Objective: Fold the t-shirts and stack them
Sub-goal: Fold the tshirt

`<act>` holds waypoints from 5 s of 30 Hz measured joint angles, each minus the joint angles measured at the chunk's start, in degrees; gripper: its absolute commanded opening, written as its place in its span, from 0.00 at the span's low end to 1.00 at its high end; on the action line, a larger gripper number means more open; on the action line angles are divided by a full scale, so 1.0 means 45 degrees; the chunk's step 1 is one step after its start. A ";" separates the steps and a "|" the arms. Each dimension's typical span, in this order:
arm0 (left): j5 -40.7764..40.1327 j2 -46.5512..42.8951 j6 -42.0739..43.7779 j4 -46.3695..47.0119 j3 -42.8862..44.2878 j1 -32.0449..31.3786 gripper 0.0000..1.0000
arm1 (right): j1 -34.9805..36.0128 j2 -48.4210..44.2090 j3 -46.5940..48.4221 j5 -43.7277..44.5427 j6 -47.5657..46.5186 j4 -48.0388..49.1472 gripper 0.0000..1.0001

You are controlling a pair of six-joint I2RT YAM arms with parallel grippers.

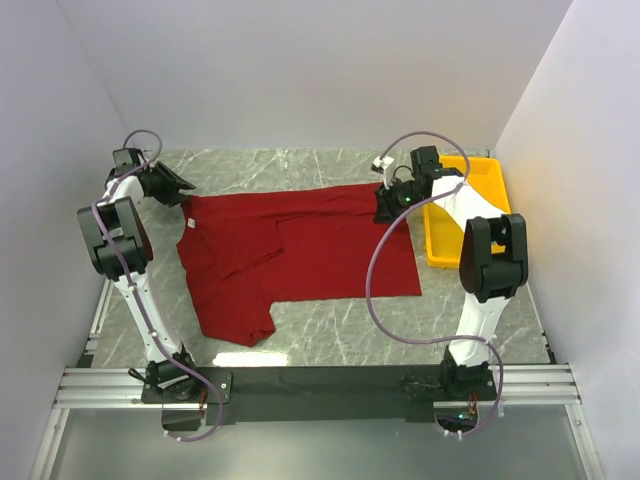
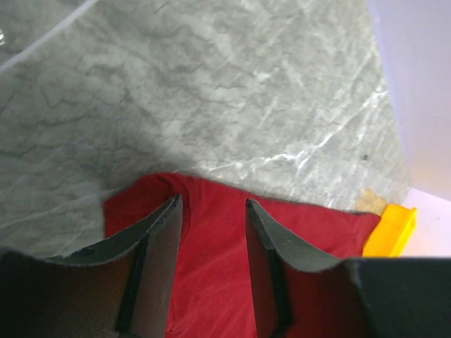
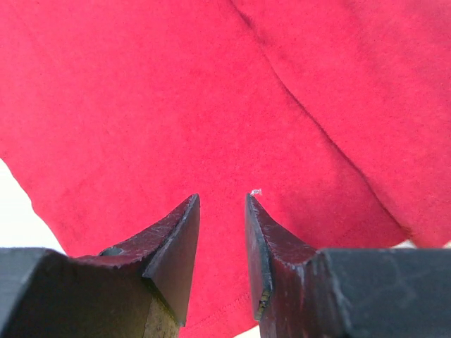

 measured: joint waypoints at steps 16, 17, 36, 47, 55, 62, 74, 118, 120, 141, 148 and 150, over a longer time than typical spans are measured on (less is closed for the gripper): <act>-0.1005 -0.0005 0.0078 -0.0515 0.0000 -0.0034 0.45 | -0.0117 -0.0345 0.0005 -0.0010 0.0447 0.0194 0.40; -0.0942 -0.0005 0.0053 -0.0505 0.0000 -0.0039 0.45 | -0.0121 -0.0345 0.0005 -0.0010 0.0481 0.0214 0.40; -0.0170 0.0806 -0.0612 -0.0403 0.0602 -0.0024 0.01 | -0.0680 -0.0350 0.0005 -0.0010 0.0593 0.0291 0.40; -0.0330 0.1132 -0.1268 -0.0325 0.1729 0.0126 0.01 | -0.0947 -0.0350 0.0010 -0.0005 0.0695 0.0321 0.40; -0.0597 0.1656 -0.1375 -0.0447 0.2137 0.0238 0.02 | -0.0996 -0.0350 0.0010 0.0141 0.0845 0.0359 0.40; -0.1107 0.1909 -0.1302 -0.1001 0.3220 0.0491 0.32 | -0.1049 -0.0350 0.0083 0.0544 0.0860 0.0384 0.40; -0.1991 -0.2016 0.0199 -0.0364 -0.0272 0.0733 0.45 | -0.0933 -0.1341 -0.0593 0.0952 -0.2011 -0.0024 0.55; -0.4974 -1.0472 -0.0321 -0.3920 -1.2614 0.0874 0.58 | 0.0840 -0.5518 -0.7179 0.3351 -0.7791 -0.1428 0.61; -0.5008 -1.0482 -0.0131 -0.3988 -1.2556 0.0792 0.58 | 0.0840 -0.5518 -0.7179 0.3308 -0.7907 -0.1515 0.61; -0.3871 -1.0049 0.1248 -0.3939 -1.1963 0.0729 0.36 | 0.0840 -0.5518 -0.7179 0.2895 -0.8602 -0.2084 0.61; -0.3449 -0.9782 0.1316 -0.3614 -1.2352 0.0622 0.14 | 0.0840 -0.5518 -0.7179 0.2895 -0.8597 -0.2089 0.61; -0.3332 -0.9782 0.1316 -0.3541 -1.2458 0.0622 0.03 | 0.0840 -0.5518 -0.7150 0.2880 -0.8626 -0.2147 0.61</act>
